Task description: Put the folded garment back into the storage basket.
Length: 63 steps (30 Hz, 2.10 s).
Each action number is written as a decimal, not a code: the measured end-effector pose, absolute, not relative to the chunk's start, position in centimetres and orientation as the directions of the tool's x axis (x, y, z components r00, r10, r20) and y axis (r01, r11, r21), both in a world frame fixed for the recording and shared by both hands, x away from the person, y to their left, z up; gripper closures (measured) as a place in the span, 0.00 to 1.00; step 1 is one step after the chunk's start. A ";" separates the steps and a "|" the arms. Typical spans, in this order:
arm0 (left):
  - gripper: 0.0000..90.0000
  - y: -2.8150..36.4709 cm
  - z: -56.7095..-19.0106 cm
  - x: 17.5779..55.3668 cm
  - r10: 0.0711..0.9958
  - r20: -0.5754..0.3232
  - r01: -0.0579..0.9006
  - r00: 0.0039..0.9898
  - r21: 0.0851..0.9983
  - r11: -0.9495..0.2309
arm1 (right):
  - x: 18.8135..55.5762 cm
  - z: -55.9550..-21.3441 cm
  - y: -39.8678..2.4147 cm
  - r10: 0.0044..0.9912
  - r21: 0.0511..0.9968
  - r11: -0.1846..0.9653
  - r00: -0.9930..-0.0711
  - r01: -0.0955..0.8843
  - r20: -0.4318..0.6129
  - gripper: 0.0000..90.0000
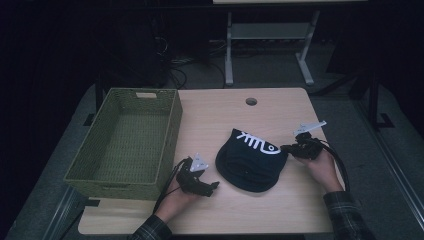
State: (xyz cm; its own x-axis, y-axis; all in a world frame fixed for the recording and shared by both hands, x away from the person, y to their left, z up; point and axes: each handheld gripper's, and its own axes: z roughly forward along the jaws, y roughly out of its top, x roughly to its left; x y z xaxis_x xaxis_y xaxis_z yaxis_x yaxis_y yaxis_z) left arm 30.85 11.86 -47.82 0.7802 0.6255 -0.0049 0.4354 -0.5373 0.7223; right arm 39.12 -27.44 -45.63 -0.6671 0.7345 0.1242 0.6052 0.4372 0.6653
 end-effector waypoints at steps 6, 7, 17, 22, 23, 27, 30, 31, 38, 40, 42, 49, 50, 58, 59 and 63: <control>0.14 11.9 -47.8 30.9 0.623 0.000 0.434 0.783 0.717 -0.546 | 37.9 -45.8 -27.4 0.724 0.675 0.434 -0.677 0.596 0.132 1.00; 0.14 11.9 -47.8 30.9 0.623 0.000 0.434 0.783 0.717 -0.546 | 37.9 -45.8 -27.4 0.724 0.675 0.434 -0.677 0.596 0.132 1.00; 0.14 12.0 -47.8 30.9 0.621 0.001 0.433 0.784 0.715 -0.548 | 35.1 -45.5 -27.2 0.703 0.684 0.452 -0.701 0.573 0.123 1.00; 0.14 11.9 -47.8 30.9 0.621 0.001 0.433 0.784 0.715 -0.548 | 34.0 -45.2 -27.2 0.691 0.686 0.449 -0.709 0.572 0.139 1.00; 0.14 11.9 -47.8 30.9 0.621 0.001 0.433 0.784 0.715 -0.548 | 33.8 -45.2 -27.2 0.687 0.689 0.455 -0.715 0.564 0.132 1.00; 0.14 12.0 -47.8 30.9 0.621 0.002 0.433 0.784 0.715 -0.549 | 33.1 -45.4 -27.0 0.685 0.675 0.457 -0.713 0.579 0.147 1.00; 0.14 12.0 -47.8 30.9 0.621 0.001 0.433 0.784 0.715 -0.549 | 32.5 -45.5 -26.7 0.672 0.682 0.467 -0.727 0.564 0.141 1.00; 0.14 12.0 -47.8 30.9 0.621 0.001 0.433 0.784 0.715 -0.549 | 32.3 -45.6 -26.6 0.669 0.679 0.470 -0.730 0.563 0.141 1.00; 0.14 12.0 -47.8 30.9 0.621 0.002 0.433 0.784 0.715 -0.549 | 31.4 -45.9 -25.4 0.645 0.665 0.500 -0.751 0.555 0.142 1.00; 0.14 12.0 -47.8 30.9 0.621 0.002 0.433 0.784 0.715 -0.549 | 31.3 -46.0 -24.9 0.636 0.664 0.505 -0.758 0.551 0.146 1.00; 0.14 12.0 -47.8 30.9 0.621 0.002 0.433 0.784 0.715 -0.549 | 31.1 -46.1 -24.3 0.617 0.667 0.520 -0.775 0.533 0.138 1.00; 0.14 12.0 -47.8 30.9 0.621 0.002 0.433 0.784 0.715 -0.549 | 30.7 -45.8 -23.7 0.609 0.672 0.525 -0.782 0.522 0.132 1.00; 0.14 12.0 -47.8 30.9 0.621 0.002 0.433 0.784 0.715 -0.549 | 30.6 -45.7 -23.9 0.613 0.678 0.519 -0.779 0.520 0.129 1.00; 0.14 12.0 -47.8 30.9 0.618 0.002 0.431 0.786 0.715 -0.551 | 29.6 -45.5 -26.5 0.713 0.728 0.433 -0.696 0.531 0.084 0.80; 0.14 12.0 -47.8 30.9 0.618 0.003 0.429 0.786 0.717 -0.550 | 29.5 -45.6 -26.7 0.734 0.737 0.407 -0.674 0.540 0.088 0.72; 0.14 12.0 -47.7 30.9 0.612 0.003 0.427 0.791 0.714 -0.555 | 28.9 -45.9 -27.6 0.782 0.742 0.377 -0.619 0.554 0.065 0.49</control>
State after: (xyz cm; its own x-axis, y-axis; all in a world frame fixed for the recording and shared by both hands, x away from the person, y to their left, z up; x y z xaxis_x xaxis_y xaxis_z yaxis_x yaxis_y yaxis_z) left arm 30.91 12.05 -47.74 0.7905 0.6124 0.0031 0.4272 -0.5550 0.7138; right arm 28.94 -27.65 -45.94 -0.6193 0.7825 0.0648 0.5544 0.3773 0.7419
